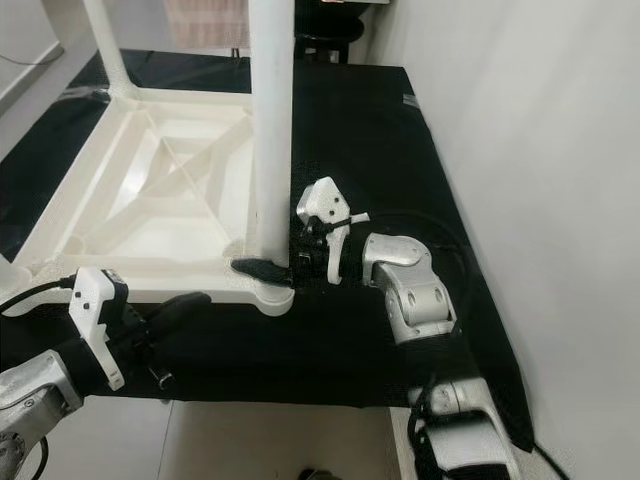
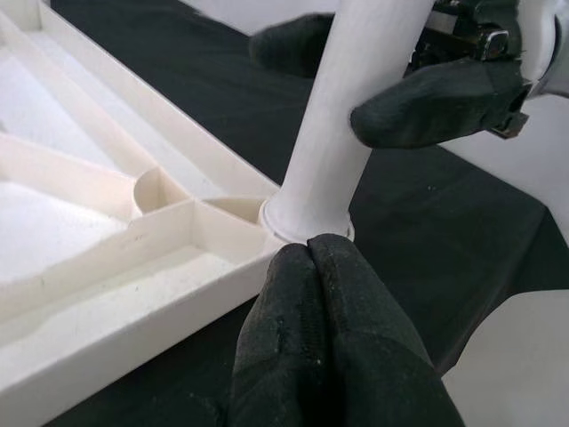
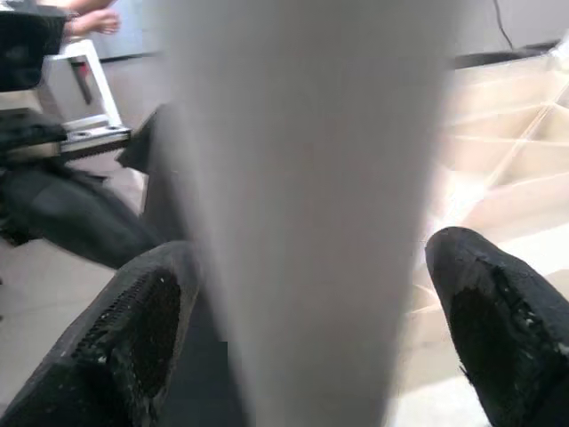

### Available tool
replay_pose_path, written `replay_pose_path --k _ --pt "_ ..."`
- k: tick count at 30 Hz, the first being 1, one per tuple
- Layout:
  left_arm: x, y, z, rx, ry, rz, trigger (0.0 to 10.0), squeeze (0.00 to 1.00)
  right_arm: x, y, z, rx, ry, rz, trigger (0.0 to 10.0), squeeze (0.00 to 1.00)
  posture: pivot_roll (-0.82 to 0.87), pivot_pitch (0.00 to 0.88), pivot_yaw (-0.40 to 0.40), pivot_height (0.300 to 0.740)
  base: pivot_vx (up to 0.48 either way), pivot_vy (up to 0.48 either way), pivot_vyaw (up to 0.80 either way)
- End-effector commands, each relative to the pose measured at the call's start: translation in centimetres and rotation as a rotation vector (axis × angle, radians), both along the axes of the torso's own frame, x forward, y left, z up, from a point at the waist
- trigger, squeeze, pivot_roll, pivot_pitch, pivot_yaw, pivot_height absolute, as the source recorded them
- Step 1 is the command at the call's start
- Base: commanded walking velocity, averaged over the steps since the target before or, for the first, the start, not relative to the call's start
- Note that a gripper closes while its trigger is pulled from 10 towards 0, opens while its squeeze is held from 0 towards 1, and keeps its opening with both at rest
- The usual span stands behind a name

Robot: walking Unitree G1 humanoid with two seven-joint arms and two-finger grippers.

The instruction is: Building children table

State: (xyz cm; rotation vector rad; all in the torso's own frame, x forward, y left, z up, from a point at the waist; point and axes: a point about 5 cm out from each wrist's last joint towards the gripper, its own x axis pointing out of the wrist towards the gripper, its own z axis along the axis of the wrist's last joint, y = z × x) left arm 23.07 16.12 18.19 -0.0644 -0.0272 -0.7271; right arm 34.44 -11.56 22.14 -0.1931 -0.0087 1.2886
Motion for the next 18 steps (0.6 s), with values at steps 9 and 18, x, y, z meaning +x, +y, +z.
replay_pose_path --k 9,18 --pt "-0.4 -0.1 -0.3 -0.003 0.013 0.006 10.0 0.00 1.9 -0.3 0.4 0.019 0.052 0.033 0.0 0.00 0.07 0.173 -0.088 0.740 0.000 0.000 0.00" --pt "-0.4 -0.2 -0.2 -0.006 0.012 0.004 10.0 0.00 1.9 -3.5 0.2 0.029 0.060 0.032 0.0 0.00 0.06 0.181 -0.089 0.740 0.000 0.000 0.00"
